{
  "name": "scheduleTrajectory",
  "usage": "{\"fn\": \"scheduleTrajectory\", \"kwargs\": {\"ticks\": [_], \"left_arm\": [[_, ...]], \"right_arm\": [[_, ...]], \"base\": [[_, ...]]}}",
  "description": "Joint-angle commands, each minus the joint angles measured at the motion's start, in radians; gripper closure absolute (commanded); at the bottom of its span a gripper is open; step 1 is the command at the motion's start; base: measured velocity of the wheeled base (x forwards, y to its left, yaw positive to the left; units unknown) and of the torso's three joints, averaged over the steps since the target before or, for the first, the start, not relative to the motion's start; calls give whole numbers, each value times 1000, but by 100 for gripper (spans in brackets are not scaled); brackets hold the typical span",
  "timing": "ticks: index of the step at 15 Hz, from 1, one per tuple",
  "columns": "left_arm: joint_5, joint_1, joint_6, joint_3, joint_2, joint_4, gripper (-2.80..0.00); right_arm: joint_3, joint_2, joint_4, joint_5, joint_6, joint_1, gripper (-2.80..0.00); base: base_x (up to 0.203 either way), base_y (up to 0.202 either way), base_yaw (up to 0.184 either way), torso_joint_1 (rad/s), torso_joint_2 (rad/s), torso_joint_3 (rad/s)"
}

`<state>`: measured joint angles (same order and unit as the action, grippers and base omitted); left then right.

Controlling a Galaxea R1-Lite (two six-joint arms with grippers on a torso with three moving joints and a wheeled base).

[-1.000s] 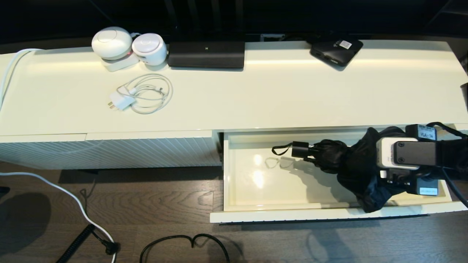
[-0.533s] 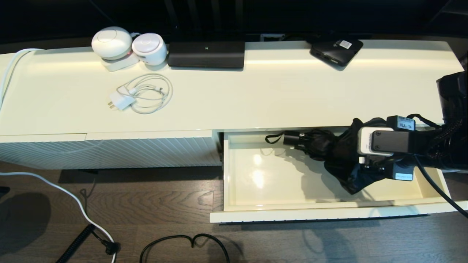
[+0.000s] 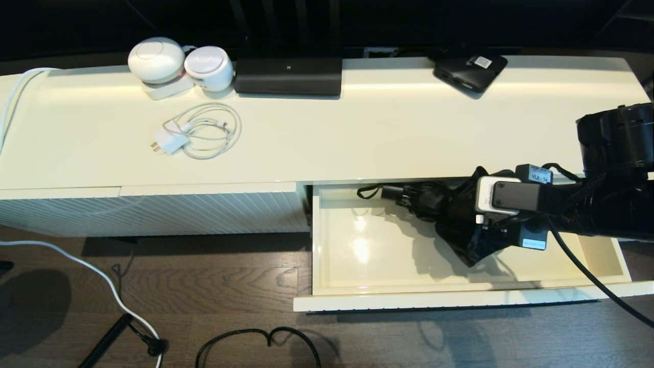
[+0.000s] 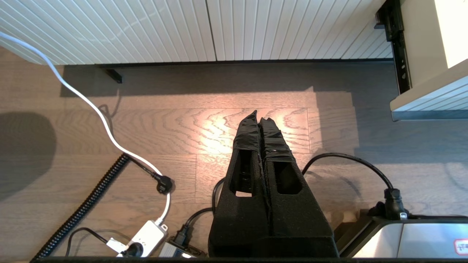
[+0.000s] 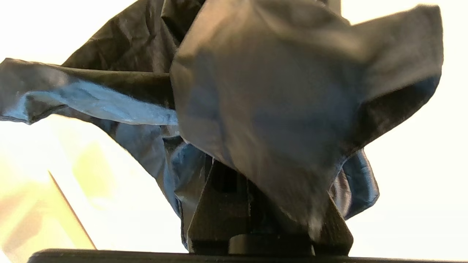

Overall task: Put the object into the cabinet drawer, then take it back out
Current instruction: Put the umbrella in the drawer

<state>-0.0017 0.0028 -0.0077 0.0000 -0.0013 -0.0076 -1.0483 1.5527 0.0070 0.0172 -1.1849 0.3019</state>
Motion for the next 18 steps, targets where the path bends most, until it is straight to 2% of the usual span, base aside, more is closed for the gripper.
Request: {"fn": "scheduleTrajectory", "kwargs": {"ticks": [1,7,8,13,18], "left_arm": [[0,-1,-2,0,-2,0,0],[0,-1,-1,-1,-2,0,0],[0,-1,0,0,-2,0,0],[0,-1,-1,0,0,0,0],[0,-1,-1,0,-2,0,0]], "right_arm": [[14,18,-11,0,-7,3,0],[46,29,-46,-2,-9,6,0],[49,30,-46,-3,-10,6,-280],[54,36,-89,-8,-10,9,-280],[21,-12,-71,-9,-16,28,-280]], "base": [[0,0,0,0,0,0],[0,0,0,0,0,0],[0,0,0,0,0,0],[0,0,0,0,0,0],[0,0,0,0,0,0]]}}
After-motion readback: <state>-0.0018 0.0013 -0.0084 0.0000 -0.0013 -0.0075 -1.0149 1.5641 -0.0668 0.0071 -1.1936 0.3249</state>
